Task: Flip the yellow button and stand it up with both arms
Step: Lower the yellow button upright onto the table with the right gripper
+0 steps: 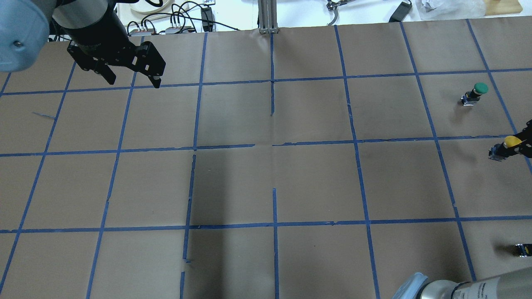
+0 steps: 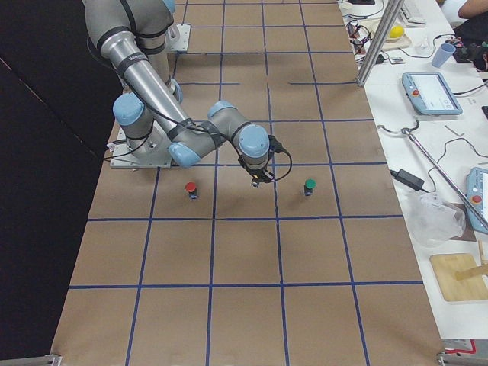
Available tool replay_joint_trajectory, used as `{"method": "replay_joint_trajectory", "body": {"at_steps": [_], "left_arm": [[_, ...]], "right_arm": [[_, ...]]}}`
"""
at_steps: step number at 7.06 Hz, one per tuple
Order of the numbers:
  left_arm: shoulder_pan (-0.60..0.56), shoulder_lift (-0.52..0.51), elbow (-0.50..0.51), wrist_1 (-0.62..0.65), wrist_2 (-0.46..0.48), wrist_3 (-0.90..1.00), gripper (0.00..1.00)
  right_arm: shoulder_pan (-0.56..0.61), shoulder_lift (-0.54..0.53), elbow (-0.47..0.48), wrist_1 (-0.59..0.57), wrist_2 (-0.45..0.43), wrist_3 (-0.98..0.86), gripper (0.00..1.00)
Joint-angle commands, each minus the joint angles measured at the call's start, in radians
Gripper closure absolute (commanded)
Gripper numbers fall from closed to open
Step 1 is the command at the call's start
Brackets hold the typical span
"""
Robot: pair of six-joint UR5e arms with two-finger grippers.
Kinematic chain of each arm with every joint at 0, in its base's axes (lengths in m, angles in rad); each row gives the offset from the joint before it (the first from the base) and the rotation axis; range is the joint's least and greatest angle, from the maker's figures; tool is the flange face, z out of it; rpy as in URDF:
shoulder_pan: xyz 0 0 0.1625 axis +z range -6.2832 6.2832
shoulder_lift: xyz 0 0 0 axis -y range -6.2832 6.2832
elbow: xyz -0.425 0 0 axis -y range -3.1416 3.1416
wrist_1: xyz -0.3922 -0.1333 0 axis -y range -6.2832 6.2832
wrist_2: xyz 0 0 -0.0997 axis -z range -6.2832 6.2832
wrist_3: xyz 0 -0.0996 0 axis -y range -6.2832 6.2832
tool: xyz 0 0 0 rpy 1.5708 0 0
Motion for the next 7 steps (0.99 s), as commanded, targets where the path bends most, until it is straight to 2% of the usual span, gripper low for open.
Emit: {"method": "replay_joint_trajectory", "body": {"at_steps": [1,7], "left_arm": [[-0.004,0.009,-0.003,-0.005,-0.003,-0.001,0.01],[-0.002,0.030,-0.017,-0.035,-0.013,-0.004,0.01]], "right_arm": [[-0.002,0.057,-0.005,-0.073,-0.008,-0.132,0.88],[-0.002,0.054,-0.005,0.005,-0.008,-0.139,0.86]]}}
